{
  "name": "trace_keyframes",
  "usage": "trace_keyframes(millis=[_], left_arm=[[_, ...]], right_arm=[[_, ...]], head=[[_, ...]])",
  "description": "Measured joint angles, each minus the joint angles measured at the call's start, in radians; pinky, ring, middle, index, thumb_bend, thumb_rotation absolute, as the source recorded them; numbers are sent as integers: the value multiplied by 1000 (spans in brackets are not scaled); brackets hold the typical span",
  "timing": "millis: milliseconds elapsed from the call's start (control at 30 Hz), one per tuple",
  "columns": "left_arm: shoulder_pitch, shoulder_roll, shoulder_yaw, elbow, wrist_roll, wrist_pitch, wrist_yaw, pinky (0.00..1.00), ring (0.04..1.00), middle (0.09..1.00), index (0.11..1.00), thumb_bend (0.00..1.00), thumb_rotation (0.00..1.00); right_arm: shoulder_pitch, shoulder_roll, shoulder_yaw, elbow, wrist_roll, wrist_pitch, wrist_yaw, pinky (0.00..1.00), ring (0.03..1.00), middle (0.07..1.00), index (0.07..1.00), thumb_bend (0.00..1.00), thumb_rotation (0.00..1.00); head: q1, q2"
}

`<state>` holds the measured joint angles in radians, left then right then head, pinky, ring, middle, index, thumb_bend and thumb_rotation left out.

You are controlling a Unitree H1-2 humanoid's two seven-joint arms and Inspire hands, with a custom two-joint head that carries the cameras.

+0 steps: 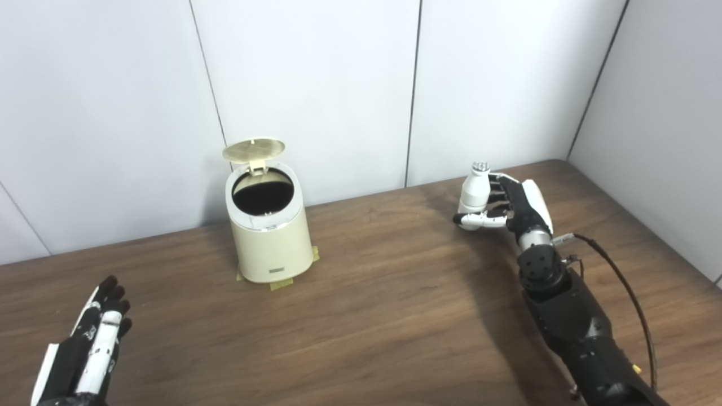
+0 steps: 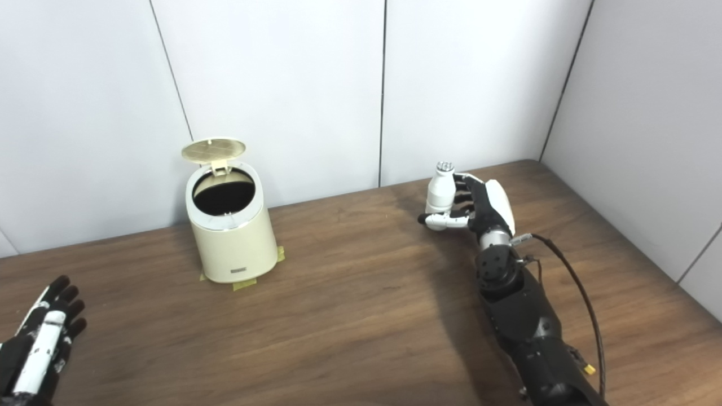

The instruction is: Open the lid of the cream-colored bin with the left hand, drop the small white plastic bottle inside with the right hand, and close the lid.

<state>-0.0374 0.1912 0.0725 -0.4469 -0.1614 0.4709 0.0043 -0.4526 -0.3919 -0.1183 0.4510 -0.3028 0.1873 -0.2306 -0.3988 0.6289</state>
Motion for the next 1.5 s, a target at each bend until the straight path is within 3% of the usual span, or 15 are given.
trace_keyframes(millis=[300,333,400,467,533,1100,1167,1267,1500], left_arm=[[1,3,-9,-4,-6,0,0,992,979,982,1000,215,590],[1,3,-9,-4,-6,0,0,997,986,983,1000,210,591],[1,3,-9,-4,-6,0,0,1000,986,981,1000,209,593],[1,3,-10,-4,-6,0,0,997,981,977,1000,208,597],[2,5,-10,-4,-6,0,0,997,979,976,1000,211,610],[9,-7,-13,-4,-5,0,1,1000,990,987,1000,200,641],[16,-14,-13,-4,-2,0,2,1000,987,985,1000,199,642],[19,-26,-9,-4,-3,0,3,993,972,972,1000,221,567],[44,-55,8,-5,2,-1,7,982,966,970,988,314,619]], right_arm=[[-33,10,-3,54,2,-25,-65,527,617,670,724,773,103],[-34,15,-3,55,3,-29,-69,543,583,606,701,768,69],[-36,29,-3,61,3,-36,-85,518,531,499,647,600,14],[-41,44,-13,71,4,-37,-114,388,435,441,558,543,3],[-47,62,-33,79,8,-37,-152,315,379,420,531,526,0],[-44,31,-16,69,1,-86,-173,298,347,470,556,507,0],[-28,27,-14,17,-3,-86,-173,295,348,473,556,507,0],[-2,24,-7,-49,-7,-88,-168,303,355,482,551,509,0],[78,24,22,-285,-25,-84,-100,301,355,473,557,508,0]], head=[[-2,6],[0,6],[2,6],[5,8],[3,8],[2,9],[11,12],[25,14],[69,18]])
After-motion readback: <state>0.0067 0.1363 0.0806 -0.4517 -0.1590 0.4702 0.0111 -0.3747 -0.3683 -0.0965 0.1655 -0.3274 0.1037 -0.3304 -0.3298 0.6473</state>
